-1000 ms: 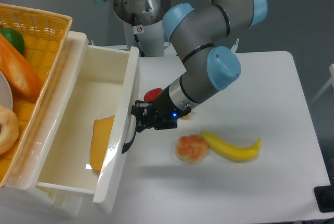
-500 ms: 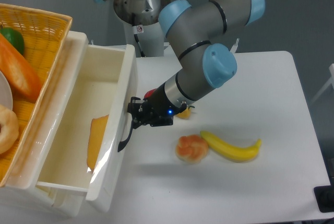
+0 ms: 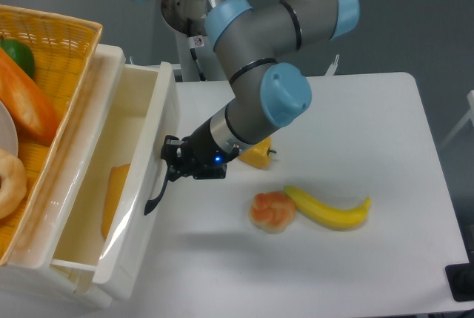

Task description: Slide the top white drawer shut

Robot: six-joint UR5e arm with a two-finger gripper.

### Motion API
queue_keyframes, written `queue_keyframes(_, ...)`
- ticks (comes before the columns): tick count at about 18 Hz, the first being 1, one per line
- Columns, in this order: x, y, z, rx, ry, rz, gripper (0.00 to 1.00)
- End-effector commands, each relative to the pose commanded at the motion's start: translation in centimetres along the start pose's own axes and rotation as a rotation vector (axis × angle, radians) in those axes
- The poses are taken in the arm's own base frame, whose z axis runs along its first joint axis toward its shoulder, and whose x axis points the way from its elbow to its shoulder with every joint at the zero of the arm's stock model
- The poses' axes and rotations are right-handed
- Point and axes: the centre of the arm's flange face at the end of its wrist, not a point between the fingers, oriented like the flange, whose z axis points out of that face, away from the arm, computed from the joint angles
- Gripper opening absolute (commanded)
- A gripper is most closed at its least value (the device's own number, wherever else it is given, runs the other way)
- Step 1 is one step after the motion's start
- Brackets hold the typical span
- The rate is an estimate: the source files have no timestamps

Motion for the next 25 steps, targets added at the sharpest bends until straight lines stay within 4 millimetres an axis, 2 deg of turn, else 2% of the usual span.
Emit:
queue_keyframes(14, 3.6, -0.5, 2.8, -0.06, -0.012, 0.048, 0.0)
queue_keyframes(25, 4.6, -0.9, 3.8, -0.072, -0.006, 0.073, 0.0)
